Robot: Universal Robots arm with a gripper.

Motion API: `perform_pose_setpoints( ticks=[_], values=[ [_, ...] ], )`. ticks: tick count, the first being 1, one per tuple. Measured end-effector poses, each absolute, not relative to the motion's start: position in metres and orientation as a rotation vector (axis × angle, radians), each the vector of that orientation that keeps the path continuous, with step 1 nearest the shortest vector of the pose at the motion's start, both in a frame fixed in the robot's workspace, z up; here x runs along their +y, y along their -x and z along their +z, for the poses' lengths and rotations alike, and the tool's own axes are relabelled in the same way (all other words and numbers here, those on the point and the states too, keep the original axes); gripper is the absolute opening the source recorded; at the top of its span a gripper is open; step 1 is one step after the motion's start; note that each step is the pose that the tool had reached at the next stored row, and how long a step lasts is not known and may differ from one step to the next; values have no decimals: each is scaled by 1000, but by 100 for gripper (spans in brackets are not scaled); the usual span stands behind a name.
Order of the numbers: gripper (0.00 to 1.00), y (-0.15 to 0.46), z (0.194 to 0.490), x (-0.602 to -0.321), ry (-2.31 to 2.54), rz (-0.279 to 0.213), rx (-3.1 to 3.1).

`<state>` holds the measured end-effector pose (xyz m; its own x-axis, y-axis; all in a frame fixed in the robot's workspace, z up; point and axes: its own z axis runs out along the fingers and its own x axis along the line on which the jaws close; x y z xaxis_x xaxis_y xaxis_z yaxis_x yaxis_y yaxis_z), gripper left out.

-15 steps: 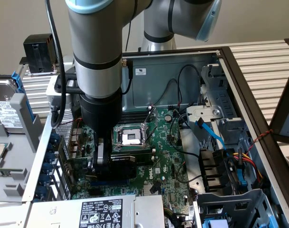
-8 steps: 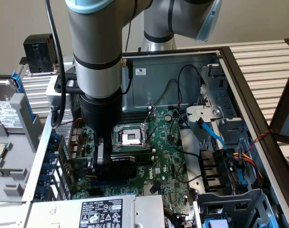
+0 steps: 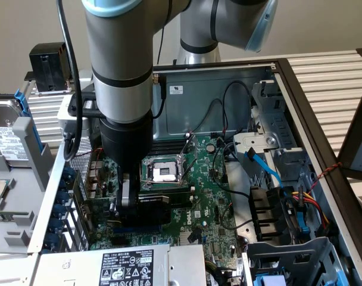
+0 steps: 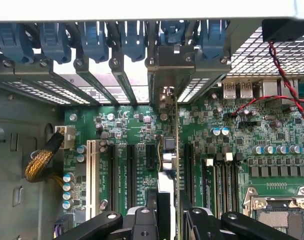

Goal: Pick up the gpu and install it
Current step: 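Insert the gpu into the slot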

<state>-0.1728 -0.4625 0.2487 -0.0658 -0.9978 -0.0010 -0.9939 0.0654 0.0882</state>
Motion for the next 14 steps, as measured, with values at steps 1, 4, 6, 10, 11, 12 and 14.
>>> perform_pose_setpoints(
  ticks=[1,4,6,10,11,12,14],
  values=[
    [27,173,249,-462,-2105,-100,-2249],
    [27,173,249,-463,-2105,-100,-2248],
    [27,173,249,-462,-2105,-100,-2249],
    [27,173,249,-462,-2105,-100,-2249],
    [27,173,249,-462,-2106,-101,-2249],
    [27,173,250,-462,-2106,-101,-2249],
    [27,173,251,-463,-2105,-100,-2249]
  ],
)
